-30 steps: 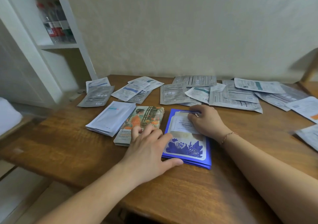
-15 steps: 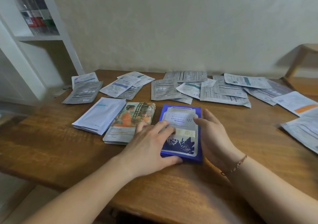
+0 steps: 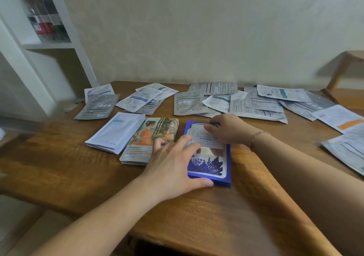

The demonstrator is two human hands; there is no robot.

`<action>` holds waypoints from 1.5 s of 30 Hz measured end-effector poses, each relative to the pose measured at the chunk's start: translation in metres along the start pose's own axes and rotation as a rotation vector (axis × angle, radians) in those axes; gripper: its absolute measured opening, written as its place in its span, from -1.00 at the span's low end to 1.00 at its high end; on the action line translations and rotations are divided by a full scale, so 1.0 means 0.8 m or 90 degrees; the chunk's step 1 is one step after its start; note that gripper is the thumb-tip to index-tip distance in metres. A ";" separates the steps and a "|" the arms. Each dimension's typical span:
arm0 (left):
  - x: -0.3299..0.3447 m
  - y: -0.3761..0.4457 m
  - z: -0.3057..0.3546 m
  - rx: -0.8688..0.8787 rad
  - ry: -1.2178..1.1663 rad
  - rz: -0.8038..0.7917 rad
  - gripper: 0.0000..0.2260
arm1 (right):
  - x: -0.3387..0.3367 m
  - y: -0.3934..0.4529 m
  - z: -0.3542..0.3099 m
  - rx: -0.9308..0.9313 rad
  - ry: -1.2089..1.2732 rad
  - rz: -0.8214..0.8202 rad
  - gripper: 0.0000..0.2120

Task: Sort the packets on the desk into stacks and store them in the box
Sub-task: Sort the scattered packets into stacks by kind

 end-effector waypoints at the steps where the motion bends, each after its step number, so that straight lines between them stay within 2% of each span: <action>1: 0.001 0.001 0.001 -0.003 -0.001 0.000 -0.26 | 0.002 0.003 -0.002 -0.005 -0.030 -0.008 -0.57; 5: 0.003 0.001 0.002 -0.003 -0.001 0.003 -0.24 | 0.014 0.005 -0.004 -0.021 -0.110 -0.008 -0.59; 10: 0.004 -0.002 0.001 0.029 0.031 0.003 -0.23 | 0.012 -0.002 0.001 -0.002 -0.061 0.026 -0.63; 14: -0.001 -0.005 -0.004 0.038 0.041 -0.005 -0.22 | -0.012 -0.015 0.013 0.081 -0.029 0.077 -0.40; 16: -0.005 -0.007 -0.008 0.043 0.036 -0.005 -0.25 | -0.023 -0.032 0.025 0.159 0.148 0.121 -0.36; 19: -0.011 -0.010 -0.013 0.065 0.021 0.013 -0.31 | -0.019 -0.074 0.029 0.294 0.677 0.109 -0.38; 20: -0.012 -0.012 -0.014 0.073 0.022 0.022 -0.32 | -0.014 -0.085 0.029 0.322 0.800 0.100 -0.39; 23: -0.011 -0.011 -0.014 0.102 0.040 0.056 -0.35 | 0.001 -0.097 0.031 0.342 0.949 0.104 -0.44; 30: -0.005 -0.003 -0.028 0.100 0.033 0.107 -0.40 | 0.008 -0.083 0.026 0.346 0.954 0.110 -0.48; 34: -0.005 -0.005 -0.038 0.108 0.020 0.099 -0.38 | 0.011 -0.077 0.023 0.334 0.919 0.117 -0.50; 37: -0.019 -0.022 -0.082 0.141 0.115 0.140 -0.29 | 0.010 -0.082 0.024 0.309 0.887 0.126 -0.50; 40: -0.031 -0.039 -0.151 0.080 0.178 0.151 -0.19 | 0.009 -0.087 0.028 0.283 0.866 0.149 -0.49; 42: -0.034 -0.044 -0.182 0.034 0.187 0.136 -0.16 | 0.008 -0.089 0.021 0.247 0.832 0.153 -0.36; 45: -0.033 -0.042 -0.199 0.029 0.192 0.128 -0.21 | 0.012 -0.089 0.016 0.217 0.763 0.173 0.20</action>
Point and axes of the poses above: each hand's wrist, its own y-axis towards the middle knuckle, its own x-axis out of the palm, z = x × y, the point moved 4 cm from there along y, towards the middle knuckle, and after that the axes turned 7 degrees about z, right-handed, at the moved point
